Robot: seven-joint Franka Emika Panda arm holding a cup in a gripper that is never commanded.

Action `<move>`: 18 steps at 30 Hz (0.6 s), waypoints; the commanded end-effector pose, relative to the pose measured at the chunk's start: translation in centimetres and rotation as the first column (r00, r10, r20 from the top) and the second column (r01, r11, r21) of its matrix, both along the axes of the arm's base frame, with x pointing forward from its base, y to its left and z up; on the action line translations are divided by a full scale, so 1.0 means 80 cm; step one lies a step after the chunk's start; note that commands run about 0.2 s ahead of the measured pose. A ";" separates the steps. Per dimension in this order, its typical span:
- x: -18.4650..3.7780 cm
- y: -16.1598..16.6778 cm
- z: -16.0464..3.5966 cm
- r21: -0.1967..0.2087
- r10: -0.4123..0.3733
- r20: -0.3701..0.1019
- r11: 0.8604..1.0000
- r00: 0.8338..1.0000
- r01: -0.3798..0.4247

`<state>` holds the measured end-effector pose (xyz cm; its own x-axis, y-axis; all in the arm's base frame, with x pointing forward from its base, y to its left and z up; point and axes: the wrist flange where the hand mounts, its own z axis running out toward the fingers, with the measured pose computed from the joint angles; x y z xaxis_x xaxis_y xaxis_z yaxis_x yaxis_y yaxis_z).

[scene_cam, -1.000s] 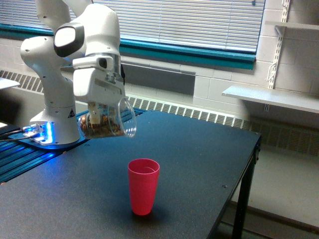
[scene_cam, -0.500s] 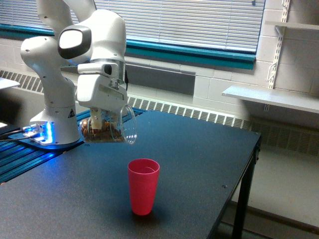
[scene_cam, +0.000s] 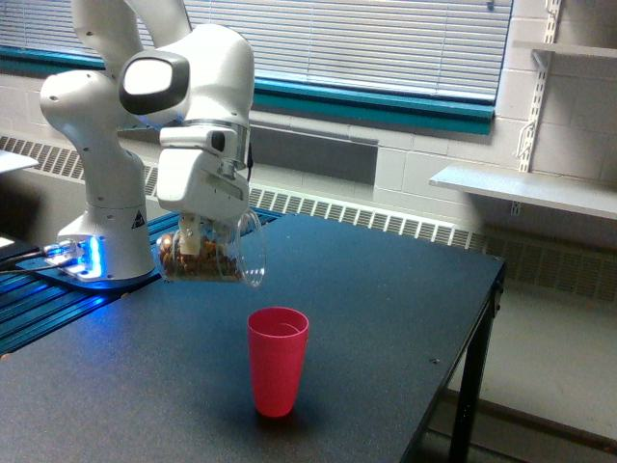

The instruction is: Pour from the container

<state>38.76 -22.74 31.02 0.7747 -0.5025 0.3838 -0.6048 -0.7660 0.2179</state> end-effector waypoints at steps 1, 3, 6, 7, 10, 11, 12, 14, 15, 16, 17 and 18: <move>0.007 0.007 -0.001 -0.015 -0.004 -0.012 1.000 1.000 0.004; 0.009 0.009 -0.002 -0.019 -0.001 -0.016 1.000 1.000 0.001; 0.011 0.011 -0.003 -0.023 0.002 -0.024 1.000 1.000 -0.002; 0.012 0.011 -0.004 -0.026 0.003 -0.025 1.000 1.000 -0.004; 0.015 0.014 -0.004 -0.031 0.006 -0.032 1.000 0.999 -0.007; 0.016 0.015 -0.005 -0.033 0.008 -0.033 0.999 0.999 -0.009; 0.017 0.015 -0.005 -0.036 0.010 -0.036 0.999 0.999 -0.011; 0.020 0.017 -0.005 -0.040 0.014 -0.043 0.999 0.999 -0.016; 0.020 0.017 -0.005 -0.042 0.015 -0.046 0.999 0.999 -0.017; 0.021 0.018 -0.005 -0.045 0.016 -0.049 0.999 0.999 -0.018; 0.022 0.018 -0.005 -0.049 0.015 -0.053 0.999 0.998 -0.018; 0.022 0.018 -0.006 -0.050 0.014 -0.055 0.999 0.998 -0.017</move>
<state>39.83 -21.70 30.30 0.8011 -0.4791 0.3587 -0.5810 -0.7665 0.2737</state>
